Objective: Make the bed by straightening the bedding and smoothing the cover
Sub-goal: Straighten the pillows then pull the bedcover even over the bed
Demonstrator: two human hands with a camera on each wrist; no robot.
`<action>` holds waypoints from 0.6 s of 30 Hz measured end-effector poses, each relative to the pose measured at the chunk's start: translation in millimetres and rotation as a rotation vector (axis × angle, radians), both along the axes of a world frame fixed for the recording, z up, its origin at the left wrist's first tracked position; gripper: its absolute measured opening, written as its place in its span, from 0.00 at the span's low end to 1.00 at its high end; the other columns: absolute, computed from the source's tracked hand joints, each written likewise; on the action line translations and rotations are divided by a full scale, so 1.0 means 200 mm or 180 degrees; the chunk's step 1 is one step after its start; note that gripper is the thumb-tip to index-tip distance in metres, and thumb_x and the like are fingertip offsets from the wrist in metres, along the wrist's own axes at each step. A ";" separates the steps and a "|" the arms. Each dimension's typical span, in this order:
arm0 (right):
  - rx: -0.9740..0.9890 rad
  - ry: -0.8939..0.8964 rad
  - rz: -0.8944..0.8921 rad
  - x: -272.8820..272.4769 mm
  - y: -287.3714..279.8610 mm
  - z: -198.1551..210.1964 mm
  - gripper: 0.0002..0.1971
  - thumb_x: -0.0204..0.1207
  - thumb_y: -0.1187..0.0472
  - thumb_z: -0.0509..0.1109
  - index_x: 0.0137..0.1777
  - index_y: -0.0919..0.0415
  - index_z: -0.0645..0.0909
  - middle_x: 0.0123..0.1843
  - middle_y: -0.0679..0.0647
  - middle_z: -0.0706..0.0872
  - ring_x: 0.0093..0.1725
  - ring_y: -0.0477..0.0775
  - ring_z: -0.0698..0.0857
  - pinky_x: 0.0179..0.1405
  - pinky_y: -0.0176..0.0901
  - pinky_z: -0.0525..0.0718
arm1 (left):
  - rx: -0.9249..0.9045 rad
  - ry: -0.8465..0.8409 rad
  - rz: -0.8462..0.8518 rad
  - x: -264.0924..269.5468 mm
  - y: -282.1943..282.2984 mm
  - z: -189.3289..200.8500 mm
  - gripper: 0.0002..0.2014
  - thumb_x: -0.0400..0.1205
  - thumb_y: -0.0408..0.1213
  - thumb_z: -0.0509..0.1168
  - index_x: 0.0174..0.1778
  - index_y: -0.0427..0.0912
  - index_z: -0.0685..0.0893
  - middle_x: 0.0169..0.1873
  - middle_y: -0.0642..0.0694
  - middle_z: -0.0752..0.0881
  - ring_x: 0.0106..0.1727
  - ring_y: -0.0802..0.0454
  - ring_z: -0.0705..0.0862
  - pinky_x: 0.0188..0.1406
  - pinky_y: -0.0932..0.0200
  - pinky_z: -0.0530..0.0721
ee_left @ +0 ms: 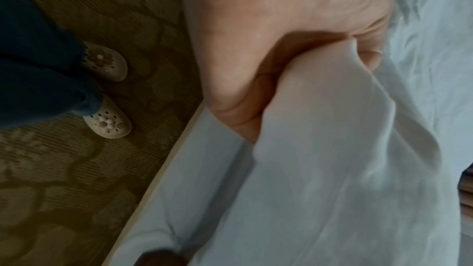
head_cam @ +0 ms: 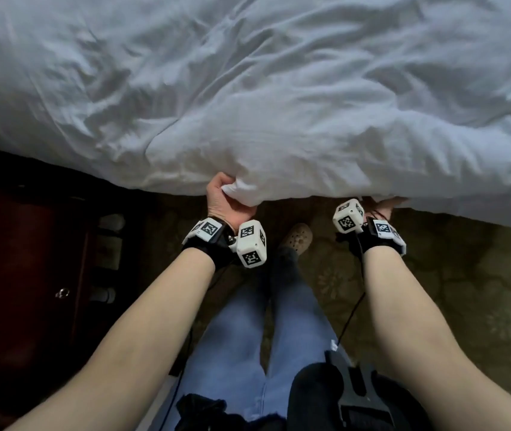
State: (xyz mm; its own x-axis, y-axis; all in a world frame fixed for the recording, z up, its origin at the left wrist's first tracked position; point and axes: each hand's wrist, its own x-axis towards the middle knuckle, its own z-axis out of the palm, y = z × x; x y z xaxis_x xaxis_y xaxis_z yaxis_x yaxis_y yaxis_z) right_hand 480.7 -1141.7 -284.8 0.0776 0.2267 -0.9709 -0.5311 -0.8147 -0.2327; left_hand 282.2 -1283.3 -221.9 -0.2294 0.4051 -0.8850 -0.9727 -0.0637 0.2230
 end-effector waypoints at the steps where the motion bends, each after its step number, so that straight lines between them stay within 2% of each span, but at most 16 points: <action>1: 0.0238 -0.0156 0.0061 0.03 0.01 0.03 0.20 0.85 0.39 0.42 0.43 0.47 0.69 0.59 0.59 0.80 0.67 0.57 0.77 0.55 0.48 0.75 | 0.0041 0.0054 -0.0041 -0.01 -0.01 0.00 0.17 0.60 0.35 0.56 0.43 0.42 0.82 0.39 0.45 0.87 0.45 0.44 0.84 0.50 0.55 0.82; 2: 0.0618 0.0110 -0.0360 0.10 0.02 0.04 0.23 0.82 0.35 0.47 0.46 0.52 0.74 0.53 0.58 0.82 0.60 0.59 0.80 0.53 0.50 0.77 | -0.0012 0.0032 -0.0046 -0.01 0.00 0.03 0.17 0.60 0.35 0.56 0.42 0.41 0.82 0.38 0.45 0.88 0.45 0.44 0.84 0.50 0.55 0.82; 3: 0.0742 0.0218 -0.0859 0.16 0.05 0.05 0.28 0.79 0.32 0.50 0.49 0.56 0.77 0.51 0.58 0.83 0.54 0.60 0.82 0.50 0.51 0.79 | 0.0046 0.0022 0.0012 -0.01 -0.01 0.02 0.16 0.60 0.35 0.56 0.41 0.41 0.82 0.37 0.45 0.88 0.45 0.44 0.84 0.50 0.55 0.82; 4: 0.0892 0.0199 -0.1015 0.21 0.08 0.12 0.31 0.78 0.30 0.53 0.53 0.59 0.79 0.54 0.58 0.83 0.53 0.59 0.82 0.48 0.49 0.81 | 0.0034 0.0025 0.0088 -0.01 -0.01 0.03 0.16 0.59 0.35 0.56 0.40 0.41 0.83 0.37 0.44 0.88 0.45 0.44 0.84 0.52 0.54 0.81; 6: 0.0970 -0.0258 -0.0647 0.29 0.14 0.19 0.33 0.77 0.31 0.56 0.68 0.57 0.75 0.64 0.56 0.82 0.62 0.58 0.81 0.51 0.49 0.82 | -0.0038 0.0090 0.0128 0.01 -0.03 0.05 0.16 0.59 0.35 0.57 0.39 0.40 0.82 0.37 0.44 0.87 0.45 0.43 0.84 0.53 0.53 0.82; 7: 0.1043 -0.0404 -0.0428 0.33 0.17 0.24 0.33 0.77 0.32 0.58 0.71 0.56 0.74 0.63 0.56 0.84 0.63 0.57 0.81 0.46 0.46 0.83 | -0.0038 0.0154 0.0151 0.03 -0.02 0.04 0.15 0.59 0.35 0.58 0.39 0.39 0.82 0.38 0.43 0.87 0.45 0.42 0.85 0.52 0.53 0.82; 9: 0.1161 -0.0387 -0.0201 0.43 0.24 0.32 0.27 0.76 0.36 0.63 0.63 0.57 0.79 0.43 0.55 0.91 0.47 0.55 0.88 0.28 0.40 0.85 | -0.0070 0.0165 0.0287 0.07 -0.01 0.07 0.12 0.61 0.36 0.59 0.38 0.39 0.81 0.40 0.42 0.86 0.44 0.40 0.85 0.53 0.52 0.82; 11: 0.1113 -0.0241 0.0138 0.48 0.29 0.41 0.21 0.76 0.40 0.66 0.50 0.59 0.80 0.29 0.54 0.87 0.25 0.51 0.87 0.20 0.36 0.82 | -0.0195 0.0148 0.0456 0.10 0.03 0.09 0.10 0.70 0.42 0.62 0.36 0.39 0.81 0.37 0.42 0.86 0.38 0.42 0.86 0.51 0.54 0.83; 12: 0.1093 -0.0348 0.0351 0.51 0.32 0.46 0.19 0.77 0.42 0.66 0.44 0.60 0.77 0.25 0.53 0.83 0.18 0.49 0.83 0.17 0.33 0.80 | -0.0196 0.0143 0.0375 0.12 0.06 0.11 0.15 0.75 0.49 0.63 0.35 0.38 0.81 0.34 0.41 0.86 0.34 0.44 0.87 0.47 0.57 0.84; 13: 0.1146 -0.0425 0.0515 0.55 0.36 0.48 0.17 0.78 0.46 0.66 0.42 0.61 0.76 0.23 0.53 0.82 0.15 0.48 0.82 0.17 0.32 0.79 | -0.0171 0.0153 0.0134 0.15 0.10 0.11 0.21 0.77 0.56 0.63 0.38 0.37 0.82 0.33 0.40 0.86 0.32 0.45 0.87 0.41 0.57 0.84; 14: 0.1283 -0.0488 0.0686 0.59 0.40 0.51 0.14 0.78 0.49 0.67 0.45 0.62 0.80 0.23 0.52 0.85 0.18 0.48 0.84 0.20 0.33 0.81 | -0.0250 0.0215 -0.0249 0.18 0.13 0.13 0.25 0.78 0.61 0.62 0.42 0.37 0.82 0.36 0.39 0.87 0.32 0.45 0.87 0.36 0.55 0.83; 15: 0.1500 -0.0595 0.0804 0.62 0.44 0.54 0.13 0.77 0.53 0.67 0.51 0.63 0.83 0.25 0.51 0.88 0.23 0.47 0.86 0.25 0.34 0.82 | -0.0316 0.0231 -0.0578 0.22 0.16 0.16 0.26 0.79 0.62 0.61 0.49 0.38 0.81 0.39 0.38 0.87 0.32 0.43 0.86 0.31 0.55 0.83; 16: 0.1751 -0.0772 0.0874 0.65 0.46 0.58 0.12 0.75 0.57 0.67 0.53 0.63 0.83 0.26 0.47 0.88 0.25 0.44 0.86 0.29 0.34 0.82 | -0.0452 0.0280 -0.0785 0.27 0.18 0.19 0.27 0.80 0.61 0.60 0.56 0.38 0.79 0.41 0.38 0.87 0.31 0.42 0.85 0.28 0.55 0.82; 18: 0.2077 -0.1116 0.0908 0.72 0.50 0.62 0.02 0.69 0.64 0.68 0.38 0.56 0.78 0.27 0.45 0.80 0.22 0.42 0.79 0.32 0.37 0.77 | -0.0597 0.0395 -0.0734 0.36 0.19 0.22 0.28 0.82 0.58 0.59 0.69 0.39 0.74 0.43 0.39 0.83 0.32 0.42 0.80 0.23 0.57 0.81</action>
